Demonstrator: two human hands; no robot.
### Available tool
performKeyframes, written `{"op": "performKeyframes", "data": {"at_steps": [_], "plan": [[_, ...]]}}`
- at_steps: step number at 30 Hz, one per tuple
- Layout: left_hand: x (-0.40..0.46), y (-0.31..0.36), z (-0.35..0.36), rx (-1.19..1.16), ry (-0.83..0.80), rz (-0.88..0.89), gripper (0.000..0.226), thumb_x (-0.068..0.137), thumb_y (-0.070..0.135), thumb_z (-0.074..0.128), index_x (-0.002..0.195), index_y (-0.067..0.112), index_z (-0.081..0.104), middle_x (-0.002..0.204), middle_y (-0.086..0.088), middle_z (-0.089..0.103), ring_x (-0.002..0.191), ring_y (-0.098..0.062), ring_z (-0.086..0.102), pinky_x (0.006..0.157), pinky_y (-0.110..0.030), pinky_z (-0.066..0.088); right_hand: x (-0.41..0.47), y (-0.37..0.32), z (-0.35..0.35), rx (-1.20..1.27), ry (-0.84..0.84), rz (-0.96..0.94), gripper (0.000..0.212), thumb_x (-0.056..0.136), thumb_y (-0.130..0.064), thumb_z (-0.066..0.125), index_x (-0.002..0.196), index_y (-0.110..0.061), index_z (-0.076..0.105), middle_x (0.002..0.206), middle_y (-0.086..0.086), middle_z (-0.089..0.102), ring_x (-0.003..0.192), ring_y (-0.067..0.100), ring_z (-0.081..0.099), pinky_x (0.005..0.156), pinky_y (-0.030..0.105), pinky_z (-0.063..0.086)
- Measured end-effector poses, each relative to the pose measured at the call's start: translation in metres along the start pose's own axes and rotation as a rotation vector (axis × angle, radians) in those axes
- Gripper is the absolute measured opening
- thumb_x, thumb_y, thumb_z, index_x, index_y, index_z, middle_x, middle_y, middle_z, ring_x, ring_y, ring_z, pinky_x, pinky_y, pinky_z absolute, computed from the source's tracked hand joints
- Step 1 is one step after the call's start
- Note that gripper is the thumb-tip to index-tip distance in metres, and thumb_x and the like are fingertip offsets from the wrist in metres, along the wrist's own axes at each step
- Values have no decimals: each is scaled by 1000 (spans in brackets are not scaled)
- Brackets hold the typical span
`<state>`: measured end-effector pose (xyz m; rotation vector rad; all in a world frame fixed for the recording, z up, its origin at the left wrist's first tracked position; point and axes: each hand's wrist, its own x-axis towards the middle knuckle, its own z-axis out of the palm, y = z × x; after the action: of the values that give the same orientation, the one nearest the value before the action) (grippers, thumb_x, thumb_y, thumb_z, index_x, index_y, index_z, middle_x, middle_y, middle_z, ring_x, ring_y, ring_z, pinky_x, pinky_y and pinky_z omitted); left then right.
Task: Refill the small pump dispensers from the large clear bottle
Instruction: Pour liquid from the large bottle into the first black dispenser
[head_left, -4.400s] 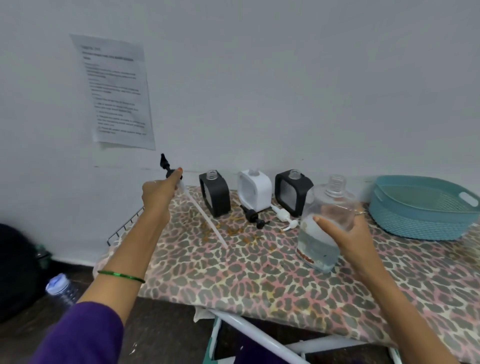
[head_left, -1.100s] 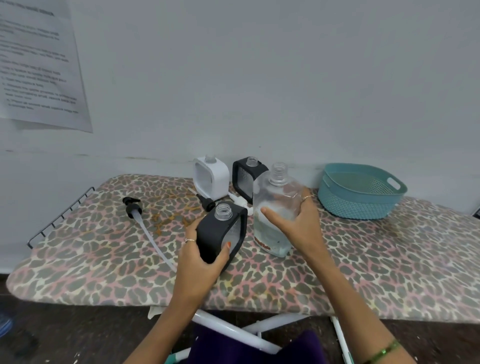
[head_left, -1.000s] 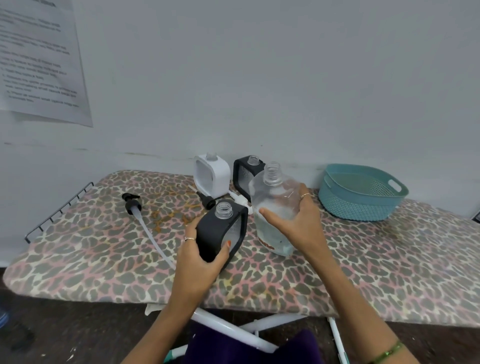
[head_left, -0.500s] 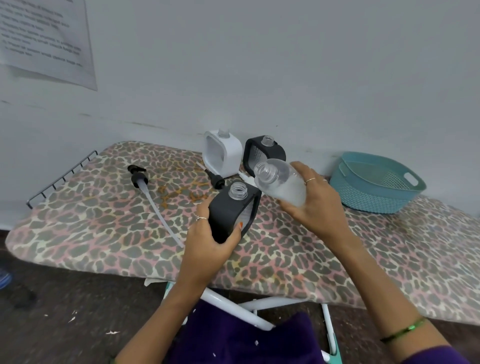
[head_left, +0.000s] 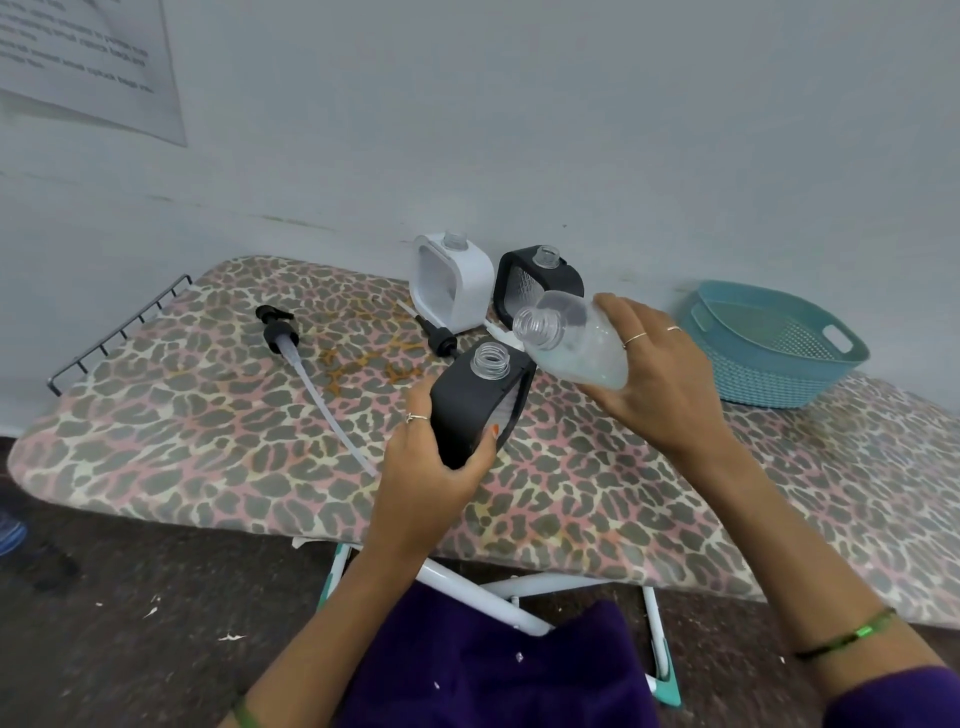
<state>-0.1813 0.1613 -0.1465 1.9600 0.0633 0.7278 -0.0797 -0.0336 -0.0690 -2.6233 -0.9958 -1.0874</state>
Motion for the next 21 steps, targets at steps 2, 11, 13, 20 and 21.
{"op": "performKeyframes", "data": {"at_steps": [2, 11, 13, 20, 21], "plan": [[0, 0, 0, 0, -4, 6, 55, 83, 22, 74, 128, 7, 47, 57, 10, 36, 46, -8, 37, 45, -10, 30, 1, 0, -1, -6, 15, -29, 73, 62, -23, 90, 123, -2, 55, 111, 17, 66, 92, 36, 64, 72, 40, 54], [0, 1, 1, -36, 1, 55, 49, 83, 22, 73, 123, 12, 46, 72, 5, 54, 59, -8, 51, 50, -11, 39, 3, 7, 4, -40, 3, -72, 72, 65, -18, 88, 127, -2, 54, 118, 18, 64, 101, 38, 61, 81, 45, 50], [0, 1, 1, -50, 3, 63, 47, 83, 21, 73, 120, 14, 46, 73, 5, 55, 61, -10, 53, 49, -13, 41, 4, 8, 5, -44, 1, -84, 70, 68, -17, 85, 128, -3, 53, 119, 18, 63, 102, 39, 61, 82, 46, 49], [1, 1, 1, -26, 3, 78, 50, 81, 12, 75, 122, 4, 48, 68, 17, 45, 56, 4, 49, 49, -4, 34, 7, 9, 5, -53, -10, -123, 74, 68, -11, 83, 131, -8, 45, 121, 17, 61, 105, 39, 60, 86, 48, 48], [1, 1, 1, -24, 2, 79, 50, 82, 14, 75, 122, 5, 48, 68, 16, 45, 57, 3, 49, 50, -4, 34, 7, 9, 5, -51, -8, -128, 75, 67, -10, 83, 131, -8, 44, 121, 18, 61, 106, 39, 60, 86, 48, 48]]}}
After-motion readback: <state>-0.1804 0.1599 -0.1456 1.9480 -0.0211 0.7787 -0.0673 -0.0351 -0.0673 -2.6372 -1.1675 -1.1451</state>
